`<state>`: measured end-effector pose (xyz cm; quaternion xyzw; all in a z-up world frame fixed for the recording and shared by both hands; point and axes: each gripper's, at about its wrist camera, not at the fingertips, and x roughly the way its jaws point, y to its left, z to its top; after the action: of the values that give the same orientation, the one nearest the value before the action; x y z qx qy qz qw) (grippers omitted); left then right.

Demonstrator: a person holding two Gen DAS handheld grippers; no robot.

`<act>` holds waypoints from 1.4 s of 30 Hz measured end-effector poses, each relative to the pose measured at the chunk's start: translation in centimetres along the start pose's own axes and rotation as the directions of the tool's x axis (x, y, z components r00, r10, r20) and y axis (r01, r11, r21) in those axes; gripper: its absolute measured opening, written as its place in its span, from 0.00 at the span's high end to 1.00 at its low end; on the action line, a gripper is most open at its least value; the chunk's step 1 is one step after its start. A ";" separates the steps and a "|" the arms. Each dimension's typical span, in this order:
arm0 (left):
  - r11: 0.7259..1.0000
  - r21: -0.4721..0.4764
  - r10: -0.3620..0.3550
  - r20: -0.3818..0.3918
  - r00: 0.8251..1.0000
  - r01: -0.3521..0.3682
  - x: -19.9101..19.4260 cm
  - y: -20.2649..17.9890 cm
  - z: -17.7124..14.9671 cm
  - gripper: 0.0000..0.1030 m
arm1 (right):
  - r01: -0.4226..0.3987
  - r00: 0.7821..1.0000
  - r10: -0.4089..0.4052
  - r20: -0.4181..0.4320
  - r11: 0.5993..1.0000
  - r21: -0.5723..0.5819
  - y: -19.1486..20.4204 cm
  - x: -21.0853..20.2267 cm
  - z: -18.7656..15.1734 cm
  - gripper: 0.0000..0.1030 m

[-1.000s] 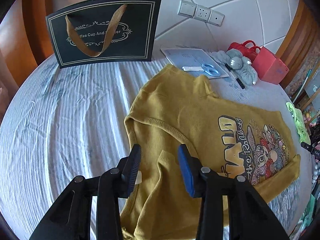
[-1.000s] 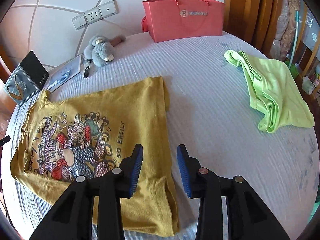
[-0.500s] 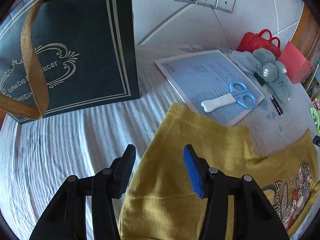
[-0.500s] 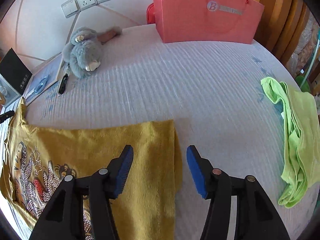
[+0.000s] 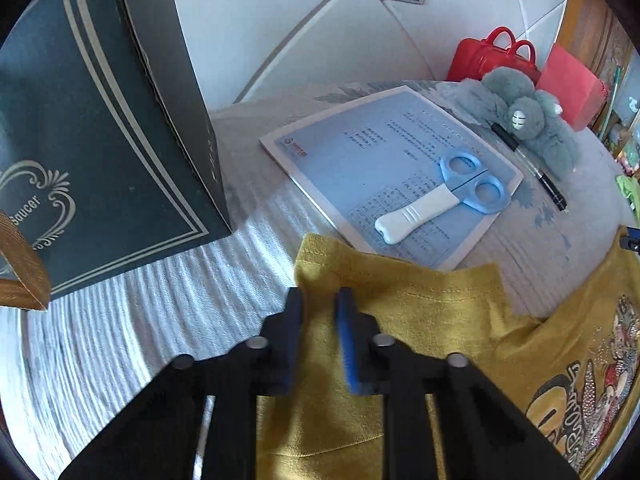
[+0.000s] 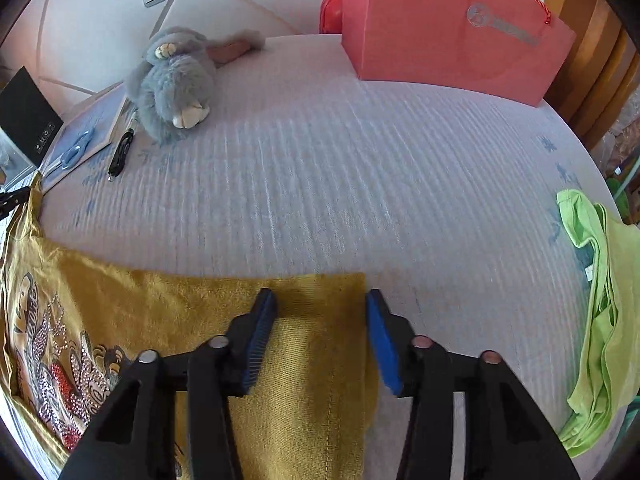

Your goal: Fold clothes

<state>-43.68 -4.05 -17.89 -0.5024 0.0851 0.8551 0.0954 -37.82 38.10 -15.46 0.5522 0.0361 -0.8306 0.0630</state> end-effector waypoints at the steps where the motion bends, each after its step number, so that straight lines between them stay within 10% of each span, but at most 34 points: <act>1: 1.000 0.016 0.007 -0.001 1.000 -0.007 -0.1 -0.3 0.0 0.94 | -0.007 1.000 0.007 -0.005 1.000 -0.013 0.3 -0.1 0.1 0.89; 13: 0.999 0.041 -0.028 0.136 0.990 0.023 -9.8 0.7 -3.7 0.95 | -0.037 0.976 0.053 0.210 0.996 -0.079 1.3 -8.8 -4.8 0.89; 28: 0.996 0.088 -0.018 0.001 1.000 0.018 -13.8 -3.5 -17.8 0.94 | -0.049 0.992 0.051 0.114 0.999 -0.020 -0.6 -11.2 -17.5 0.89; 33: 0.998 0.023 -0.048 -0.080 0.996 0.050 -13.9 -3.3 -19.2 0.94 | -0.071 0.991 0.060 0.117 0.993 0.093 -1.7 -11.4 -16.9 0.86; 42: 0.990 -0.131 -0.050 0.040 0.998 0.055 -17.5 -0.9 -16.3 0.84 | -0.077 0.990 0.061 0.128 0.989 0.123 -0.4 -11.2 -13.6 0.80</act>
<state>-21.34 -8.44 -10.46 -0.4939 0.0134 0.8651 0.0860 -21.15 40.94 -10.45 0.5035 -0.0403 -0.8611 0.0585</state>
